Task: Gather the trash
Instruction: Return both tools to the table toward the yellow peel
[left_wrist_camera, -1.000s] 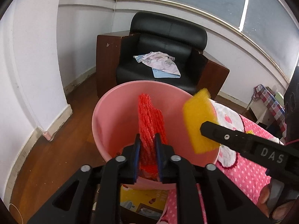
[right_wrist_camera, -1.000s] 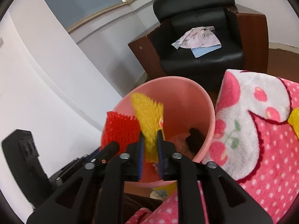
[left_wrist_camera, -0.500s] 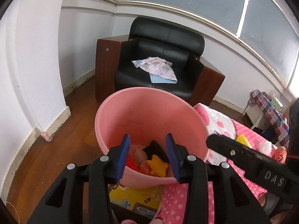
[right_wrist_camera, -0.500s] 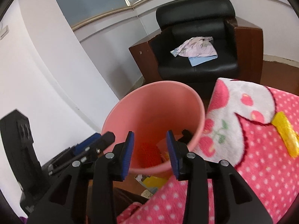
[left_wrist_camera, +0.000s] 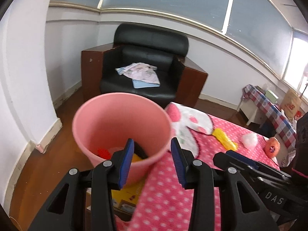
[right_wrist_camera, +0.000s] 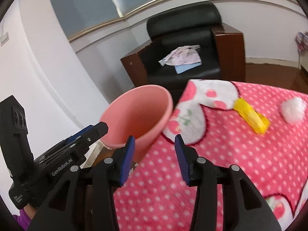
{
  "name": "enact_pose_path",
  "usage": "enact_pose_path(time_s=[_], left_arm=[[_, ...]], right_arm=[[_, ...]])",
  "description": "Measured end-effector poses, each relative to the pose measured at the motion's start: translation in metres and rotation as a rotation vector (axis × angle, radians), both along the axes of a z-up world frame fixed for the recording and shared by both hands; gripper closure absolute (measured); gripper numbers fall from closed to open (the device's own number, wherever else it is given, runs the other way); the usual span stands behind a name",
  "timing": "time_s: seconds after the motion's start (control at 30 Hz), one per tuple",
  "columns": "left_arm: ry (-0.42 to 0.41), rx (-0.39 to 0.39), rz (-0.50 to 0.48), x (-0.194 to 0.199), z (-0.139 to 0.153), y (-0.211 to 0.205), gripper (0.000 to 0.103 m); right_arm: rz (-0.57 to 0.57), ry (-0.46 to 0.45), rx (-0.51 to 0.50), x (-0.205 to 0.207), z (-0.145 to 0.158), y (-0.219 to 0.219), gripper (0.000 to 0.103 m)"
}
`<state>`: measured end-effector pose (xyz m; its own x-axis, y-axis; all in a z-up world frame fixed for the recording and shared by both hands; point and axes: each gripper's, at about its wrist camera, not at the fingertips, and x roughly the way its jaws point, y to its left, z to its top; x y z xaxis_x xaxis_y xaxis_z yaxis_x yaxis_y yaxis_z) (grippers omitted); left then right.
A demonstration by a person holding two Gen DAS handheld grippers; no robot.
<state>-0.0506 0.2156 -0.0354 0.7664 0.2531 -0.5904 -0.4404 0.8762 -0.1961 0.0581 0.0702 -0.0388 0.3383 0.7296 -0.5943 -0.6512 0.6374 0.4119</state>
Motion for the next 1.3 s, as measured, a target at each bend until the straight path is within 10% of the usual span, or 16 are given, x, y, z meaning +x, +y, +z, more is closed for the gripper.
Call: enact_pose_path(time_s=[0.7, 1.3], left_arm=[[0.057, 0.062, -0.172, 0.055, -0.003, -0.098, 0.064], [0.176, -0.064, -0.263, 0.161, -0.051, -0.143, 0.064]], right_arm=[[-0.352, 0.019, 0.037, 0.048, -0.016, -0.167, 0.059], [-0.438, 0.057, 0.052, 0.088, -0.045, -0.205, 0.059]])
